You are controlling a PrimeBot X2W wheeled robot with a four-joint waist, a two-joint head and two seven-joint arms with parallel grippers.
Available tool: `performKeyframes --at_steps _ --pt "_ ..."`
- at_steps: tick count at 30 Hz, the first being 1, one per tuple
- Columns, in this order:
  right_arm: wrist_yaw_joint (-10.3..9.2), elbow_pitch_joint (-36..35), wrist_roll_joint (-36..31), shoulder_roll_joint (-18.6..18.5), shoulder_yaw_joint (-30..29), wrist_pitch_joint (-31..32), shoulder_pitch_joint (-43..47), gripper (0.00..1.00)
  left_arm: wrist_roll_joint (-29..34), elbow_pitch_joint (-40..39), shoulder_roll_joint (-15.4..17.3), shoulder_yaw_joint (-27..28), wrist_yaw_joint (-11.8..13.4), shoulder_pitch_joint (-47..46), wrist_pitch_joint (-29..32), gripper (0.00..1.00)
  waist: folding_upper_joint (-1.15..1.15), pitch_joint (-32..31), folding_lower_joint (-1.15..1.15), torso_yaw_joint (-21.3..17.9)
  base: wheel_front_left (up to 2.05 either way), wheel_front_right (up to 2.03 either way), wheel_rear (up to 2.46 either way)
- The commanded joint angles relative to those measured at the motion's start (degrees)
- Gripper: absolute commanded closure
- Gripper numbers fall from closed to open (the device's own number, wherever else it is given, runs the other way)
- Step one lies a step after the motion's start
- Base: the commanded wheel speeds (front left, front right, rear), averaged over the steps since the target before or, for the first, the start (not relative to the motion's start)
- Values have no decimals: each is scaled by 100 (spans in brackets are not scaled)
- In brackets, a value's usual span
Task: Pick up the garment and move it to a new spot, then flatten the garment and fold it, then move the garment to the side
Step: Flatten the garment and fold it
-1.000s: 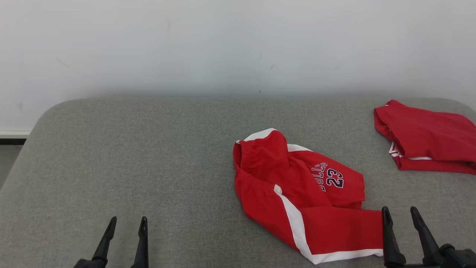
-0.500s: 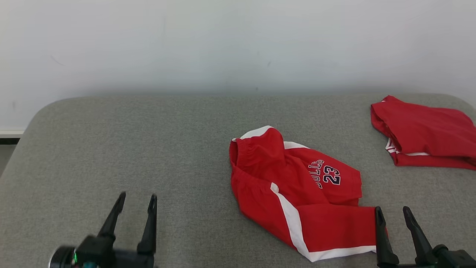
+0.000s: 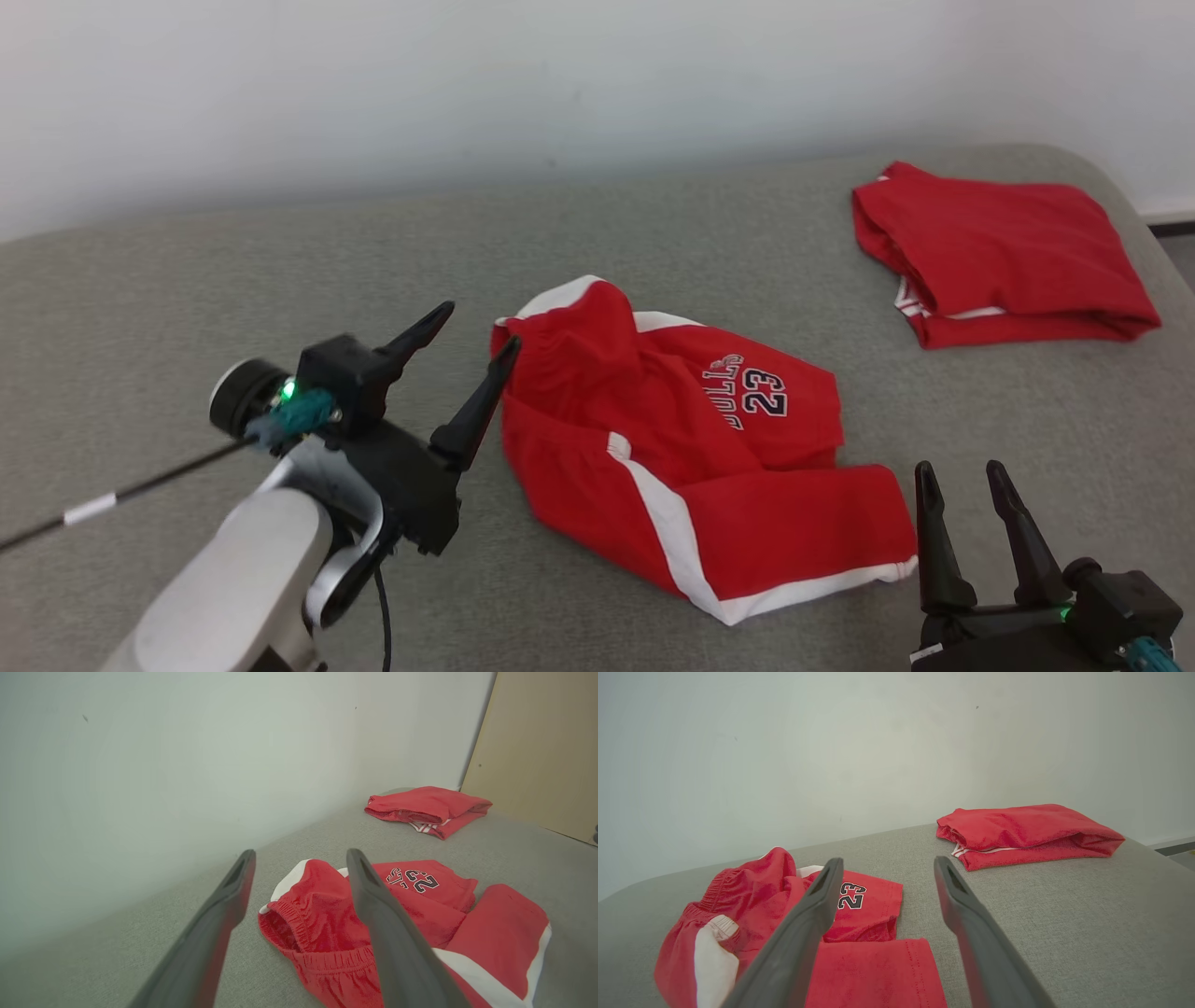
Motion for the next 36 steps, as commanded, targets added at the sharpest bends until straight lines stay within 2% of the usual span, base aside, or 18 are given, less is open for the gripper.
performKeyframes --at_steps 1,3,4,13,20,27,34,35,36 --pt "-17 30 39 34 4 -2 -108 0 -443 8 200 -423 11 -410 231 0 0 347 -1 -407 0 0 0" --pt "-17 54 38 66 40 -2 -182 0 -731 39 376 -811 11 -732 416 0 0 444 -1 -549 0 0 0" --pt "-17 54 38 66 40 -2 -182 0 -731 39 376 -811 11 -732 416 0 0 444 -1 -549 0 0 0" --pt "-17 144 121 138 180 -2 -460 0 -1791 267 847 -2589 11 -1889 1102 0 0 811 -1 -1098 0 0 0" --pt "-17 208 138 163 215 -3 -536 0 -2528 431 1050 -3696 11 -2505 1576 0 0 928 -1 -1347 0 0 0" --pt "-17 202 111 170 158 -2 -538 0 -2752 393 1171 -3964 11 -2521 2506 0 0 913 -1 -1417 0 0 0" --pt "-17 193 55 176 41 -2 -401 0 -2696 -43 1373 -3971 11 -2281 3271 0 0 781 -1 -1263 0 0 0" --pt "-17 195 57 175 51 -3 -394 0 -2676 -106 1399 -3971 11 -2266 3338 25 0 766 -1 -1238 0 0 0" --pt "-17 199 54 172 47 -2 -389 0 -2675 -158 1408 -3972 11 -2224 3427 57 0 747 -1 -1204 0 0 0"
